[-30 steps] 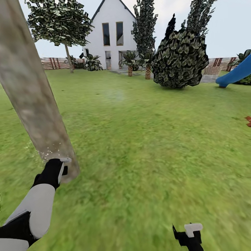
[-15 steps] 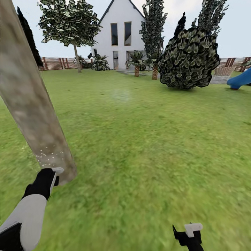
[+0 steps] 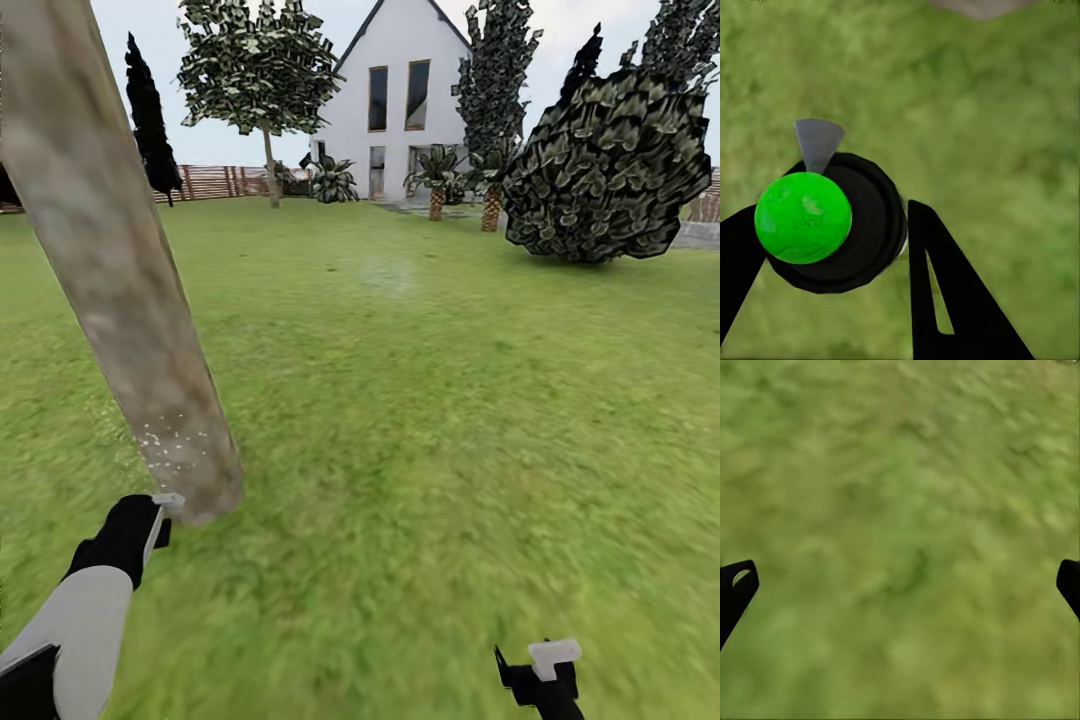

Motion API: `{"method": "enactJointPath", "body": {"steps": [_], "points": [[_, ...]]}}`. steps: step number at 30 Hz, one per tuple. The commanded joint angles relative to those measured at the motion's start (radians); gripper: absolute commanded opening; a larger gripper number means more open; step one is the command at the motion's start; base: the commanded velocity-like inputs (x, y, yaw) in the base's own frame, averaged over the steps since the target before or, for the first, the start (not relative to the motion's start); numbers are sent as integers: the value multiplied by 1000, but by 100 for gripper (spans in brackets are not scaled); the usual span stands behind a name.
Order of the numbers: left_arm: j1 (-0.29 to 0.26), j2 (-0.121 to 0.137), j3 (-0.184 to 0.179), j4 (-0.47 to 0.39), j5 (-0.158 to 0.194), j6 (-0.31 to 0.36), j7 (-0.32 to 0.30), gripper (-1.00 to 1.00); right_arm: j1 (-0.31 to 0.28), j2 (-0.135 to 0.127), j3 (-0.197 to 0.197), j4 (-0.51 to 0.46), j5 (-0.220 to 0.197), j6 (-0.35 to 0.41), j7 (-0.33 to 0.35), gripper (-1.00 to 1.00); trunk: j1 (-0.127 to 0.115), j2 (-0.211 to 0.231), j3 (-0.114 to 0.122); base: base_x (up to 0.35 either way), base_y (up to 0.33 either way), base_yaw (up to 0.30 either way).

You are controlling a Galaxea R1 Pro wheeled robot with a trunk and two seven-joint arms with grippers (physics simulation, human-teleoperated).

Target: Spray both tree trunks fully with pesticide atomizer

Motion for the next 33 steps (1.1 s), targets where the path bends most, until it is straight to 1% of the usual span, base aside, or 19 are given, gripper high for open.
{"method": "enactJointPath", "body": {"steps": [1,5,14,17,24,33], "points": [[-1,-4,3,-2,5,2,5,-100,-1,0,-8,0,1,-4,9,100,0,0,-1,169,-127,57],[-2,-21,2,-8,6,1,9,-100,0,0,-8,-1,1,-4,9,100,0,0,-1,206,-175,13],[-2,-23,3,-15,7,1,9,-100,0,0,-8,-1,1,-4,9,100,0,0,-1,29,-265,3],[-2,-23,3,-15,7,1,9,-100,-1,0,-8,-1,1,-4,9,100,0,0,-1,0,-274,160],[-4,-24,3,-15,7,1,9,-100,0,0,-8,0,1,-4,9,100,0,0,-1,0,-275,259],[-11,-30,2,-15,5,1,9,-100,0,0,-8,0,1,-4,9,100,0,0,-1,0,-275,14]]}}
